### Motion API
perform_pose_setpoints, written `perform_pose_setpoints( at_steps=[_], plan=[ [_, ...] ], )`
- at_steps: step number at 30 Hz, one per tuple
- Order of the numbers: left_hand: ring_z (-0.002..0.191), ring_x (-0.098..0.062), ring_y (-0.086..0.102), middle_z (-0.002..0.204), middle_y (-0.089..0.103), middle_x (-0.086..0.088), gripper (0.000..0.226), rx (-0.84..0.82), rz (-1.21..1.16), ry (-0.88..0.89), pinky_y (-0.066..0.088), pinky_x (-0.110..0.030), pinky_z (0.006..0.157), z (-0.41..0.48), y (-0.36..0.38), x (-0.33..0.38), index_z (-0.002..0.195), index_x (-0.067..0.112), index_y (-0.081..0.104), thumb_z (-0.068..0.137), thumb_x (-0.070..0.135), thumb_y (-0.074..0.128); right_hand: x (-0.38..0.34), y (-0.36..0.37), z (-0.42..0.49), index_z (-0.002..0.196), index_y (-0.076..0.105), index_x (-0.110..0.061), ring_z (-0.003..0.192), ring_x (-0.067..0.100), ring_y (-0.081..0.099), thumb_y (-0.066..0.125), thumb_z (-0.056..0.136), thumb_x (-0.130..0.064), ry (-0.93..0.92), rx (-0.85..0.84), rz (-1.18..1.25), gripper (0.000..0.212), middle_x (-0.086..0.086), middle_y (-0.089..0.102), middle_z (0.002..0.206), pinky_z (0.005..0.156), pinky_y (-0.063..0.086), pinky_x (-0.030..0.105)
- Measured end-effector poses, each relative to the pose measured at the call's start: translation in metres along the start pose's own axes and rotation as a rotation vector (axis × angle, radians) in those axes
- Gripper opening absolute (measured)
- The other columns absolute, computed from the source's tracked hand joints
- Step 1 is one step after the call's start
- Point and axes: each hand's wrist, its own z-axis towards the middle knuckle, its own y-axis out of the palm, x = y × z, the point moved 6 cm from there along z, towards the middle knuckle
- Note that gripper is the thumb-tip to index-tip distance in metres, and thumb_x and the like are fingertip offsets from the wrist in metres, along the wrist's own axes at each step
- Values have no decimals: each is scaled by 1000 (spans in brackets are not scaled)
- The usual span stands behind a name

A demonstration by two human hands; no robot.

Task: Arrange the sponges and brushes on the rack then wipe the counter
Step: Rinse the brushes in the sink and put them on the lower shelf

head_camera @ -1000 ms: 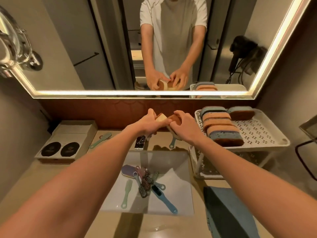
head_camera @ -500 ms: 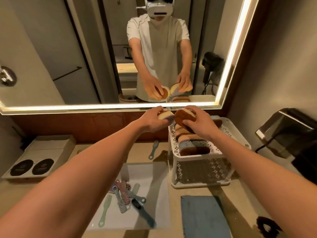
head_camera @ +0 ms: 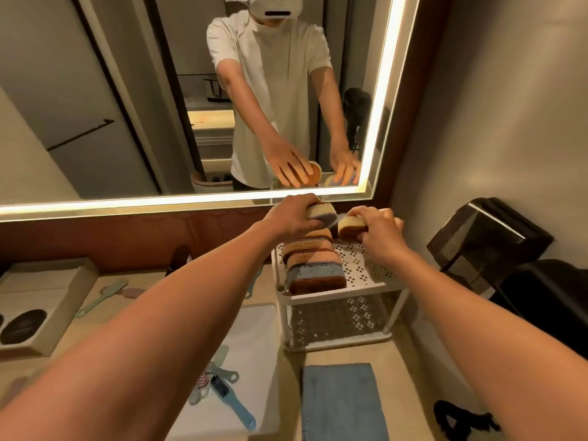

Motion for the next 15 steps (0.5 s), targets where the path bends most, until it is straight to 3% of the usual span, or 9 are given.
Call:
perform_pose_setpoints(
  at_steps=[8, 15],
  plan=[
    [105, -20, 56, 119, 64, -6, 44, -17, -16, -19, 48, -40, 95, 5, 9, -1, 128, 16, 62, 90, 34, 73, 9, 23, 22, 131, 56, -38, 127, 25, 32, 58, 93, -3, -146, -41, -98, 52, -4, 49, 137, 105, 27, 40],
    [119, -21, 54, 134, 61, -7, 55, -38, -39, -71, 40, -29, 97, 5, 14, -6, 140, 16, 56, 91, 32, 72, 17, 38, 27, 131, 56, -35, 129, 24, 29, 62, 92, -2, -149, -48, -36, 51, -1, 40, 137, 111, 35, 45]
  ],
)
